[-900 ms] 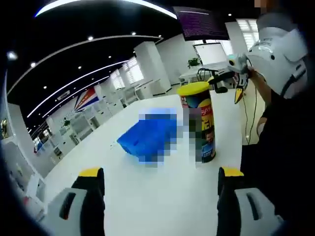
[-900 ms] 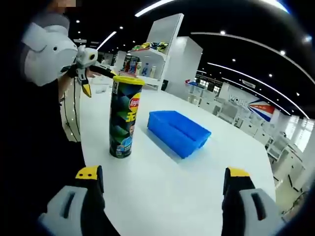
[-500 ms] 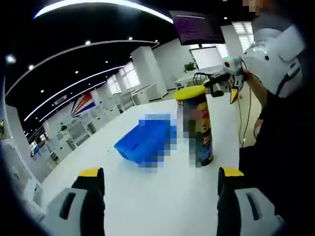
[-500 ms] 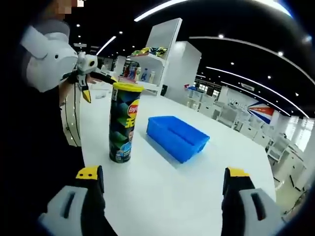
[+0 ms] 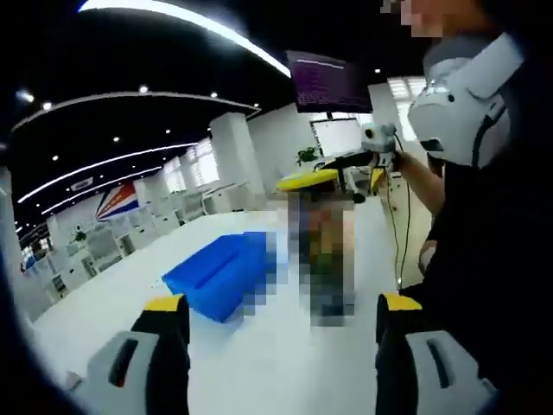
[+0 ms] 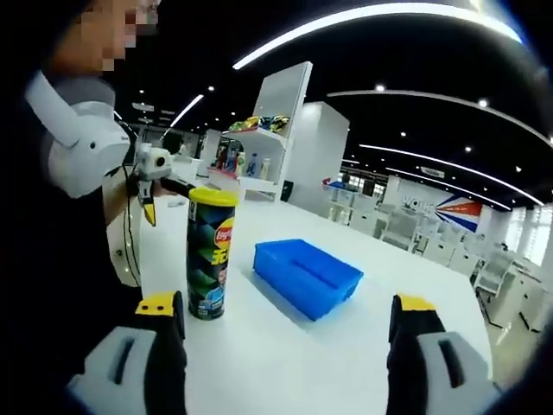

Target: Open the lid of the chip container on the table, take out the chips, place them into the box in front of the container, and close the lid

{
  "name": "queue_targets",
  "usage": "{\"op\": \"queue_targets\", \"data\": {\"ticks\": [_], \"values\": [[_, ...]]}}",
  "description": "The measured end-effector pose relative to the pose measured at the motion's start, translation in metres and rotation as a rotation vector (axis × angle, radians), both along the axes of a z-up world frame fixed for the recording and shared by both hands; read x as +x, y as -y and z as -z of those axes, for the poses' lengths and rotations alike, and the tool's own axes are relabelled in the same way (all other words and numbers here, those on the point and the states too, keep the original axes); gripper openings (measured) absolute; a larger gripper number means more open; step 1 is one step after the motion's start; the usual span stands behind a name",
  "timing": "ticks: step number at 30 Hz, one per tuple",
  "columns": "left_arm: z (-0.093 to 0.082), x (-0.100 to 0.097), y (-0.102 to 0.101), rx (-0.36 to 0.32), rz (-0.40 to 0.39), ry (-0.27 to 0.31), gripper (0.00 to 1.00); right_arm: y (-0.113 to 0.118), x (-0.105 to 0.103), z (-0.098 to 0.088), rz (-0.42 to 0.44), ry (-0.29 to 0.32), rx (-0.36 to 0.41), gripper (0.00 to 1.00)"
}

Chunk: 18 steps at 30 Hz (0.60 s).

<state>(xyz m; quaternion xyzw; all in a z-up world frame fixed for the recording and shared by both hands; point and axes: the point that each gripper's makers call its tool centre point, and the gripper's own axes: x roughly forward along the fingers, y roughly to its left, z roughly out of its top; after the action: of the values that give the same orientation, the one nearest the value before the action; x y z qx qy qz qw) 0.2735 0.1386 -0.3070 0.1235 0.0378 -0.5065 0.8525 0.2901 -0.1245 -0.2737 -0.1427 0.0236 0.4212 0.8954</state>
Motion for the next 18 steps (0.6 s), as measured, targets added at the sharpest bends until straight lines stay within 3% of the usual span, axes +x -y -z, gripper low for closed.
{"op": "queue_targets", "data": {"ticks": [3, 6, 12, 18], "values": [[-0.007, -0.001, 0.009, -0.108, 0.047, 0.004, 0.89, -0.004, 0.001, -0.008, -0.022, 0.009, 0.031, 0.91], [-0.007, -0.005, 0.020, -0.230, 0.115, -0.053, 0.95, -0.010, 0.007, -0.025, -0.019, 0.060, 0.077, 0.91], [0.013, 0.010, 0.040, -0.203, 0.109, -0.047, 0.89, -0.026, 0.018, -0.057, -0.050, 0.103, 0.195, 0.87], [0.023, 0.010, 0.064, -0.229, 0.164, -0.075, 0.86, -0.058, 0.014, -0.070, -0.128, 0.090, 0.239, 0.85]]}}
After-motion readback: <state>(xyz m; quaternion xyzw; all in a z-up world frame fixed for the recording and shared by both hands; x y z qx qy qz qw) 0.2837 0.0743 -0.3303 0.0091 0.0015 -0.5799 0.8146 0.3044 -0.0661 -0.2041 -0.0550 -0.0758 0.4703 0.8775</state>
